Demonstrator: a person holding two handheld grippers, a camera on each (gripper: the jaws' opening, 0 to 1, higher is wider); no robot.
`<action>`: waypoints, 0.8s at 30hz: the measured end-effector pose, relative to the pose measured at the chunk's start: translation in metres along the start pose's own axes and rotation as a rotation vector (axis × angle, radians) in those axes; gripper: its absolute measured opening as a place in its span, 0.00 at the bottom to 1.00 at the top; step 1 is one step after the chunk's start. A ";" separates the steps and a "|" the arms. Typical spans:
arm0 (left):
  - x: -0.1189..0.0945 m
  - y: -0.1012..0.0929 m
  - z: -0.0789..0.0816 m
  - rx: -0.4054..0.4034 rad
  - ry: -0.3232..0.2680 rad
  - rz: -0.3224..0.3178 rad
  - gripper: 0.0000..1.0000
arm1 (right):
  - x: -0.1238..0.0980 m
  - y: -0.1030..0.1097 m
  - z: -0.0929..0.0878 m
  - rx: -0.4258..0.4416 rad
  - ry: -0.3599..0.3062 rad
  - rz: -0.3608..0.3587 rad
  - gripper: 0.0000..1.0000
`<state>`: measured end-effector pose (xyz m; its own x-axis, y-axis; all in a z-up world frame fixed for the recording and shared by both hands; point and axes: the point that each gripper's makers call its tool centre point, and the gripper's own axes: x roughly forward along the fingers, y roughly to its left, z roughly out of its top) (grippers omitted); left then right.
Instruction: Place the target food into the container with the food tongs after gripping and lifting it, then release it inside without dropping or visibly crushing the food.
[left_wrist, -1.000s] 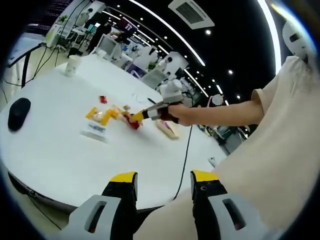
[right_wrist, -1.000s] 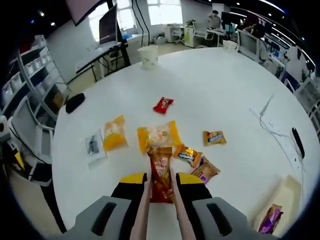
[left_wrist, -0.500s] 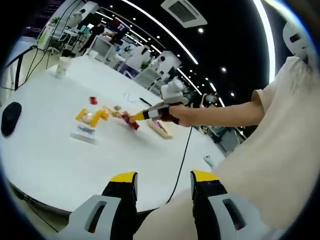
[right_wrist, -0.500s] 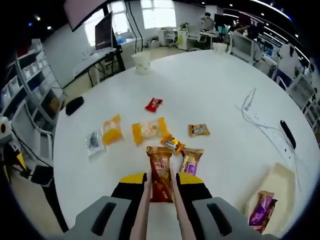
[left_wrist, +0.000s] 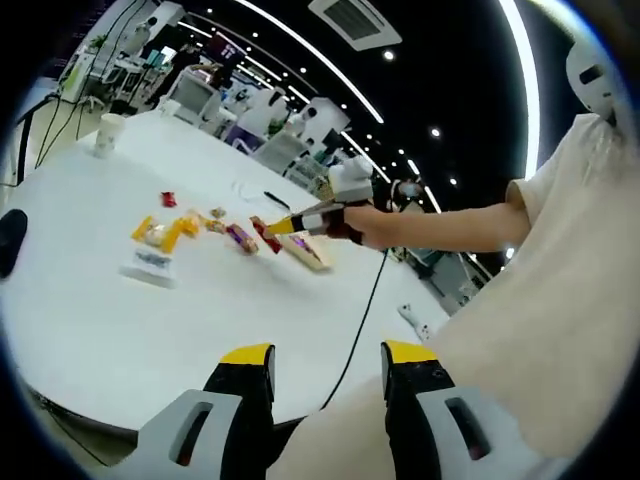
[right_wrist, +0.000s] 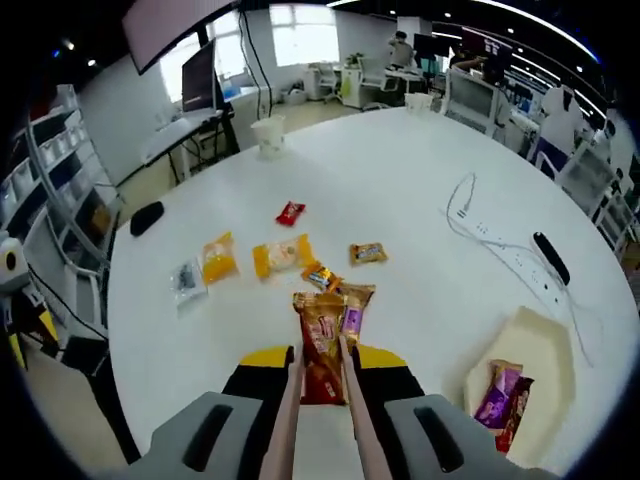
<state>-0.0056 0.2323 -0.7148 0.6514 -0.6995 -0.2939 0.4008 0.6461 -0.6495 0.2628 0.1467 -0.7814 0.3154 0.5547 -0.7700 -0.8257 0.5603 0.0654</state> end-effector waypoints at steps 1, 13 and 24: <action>0.001 -0.001 0.000 0.005 0.002 -0.002 0.42 | -0.004 0.000 0.001 0.006 -0.005 -0.003 0.22; 0.010 -0.015 -0.004 0.036 0.033 -0.045 0.41 | -0.036 -0.025 0.000 0.035 -0.053 -0.058 0.22; 0.017 -0.022 -0.003 0.054 0.043 -0.067 0.41 | -0.065 -0.052 -0.002 0.065 -0.090 -0.116 0.22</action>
<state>-0.0051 0.2058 -0.7075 0.5943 -0.7536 -0.2810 0.4780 0.6119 -0.6301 0.2848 0.0803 -0.7360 0.4498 0.5351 -0.7151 -0.7500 0.6610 0.0229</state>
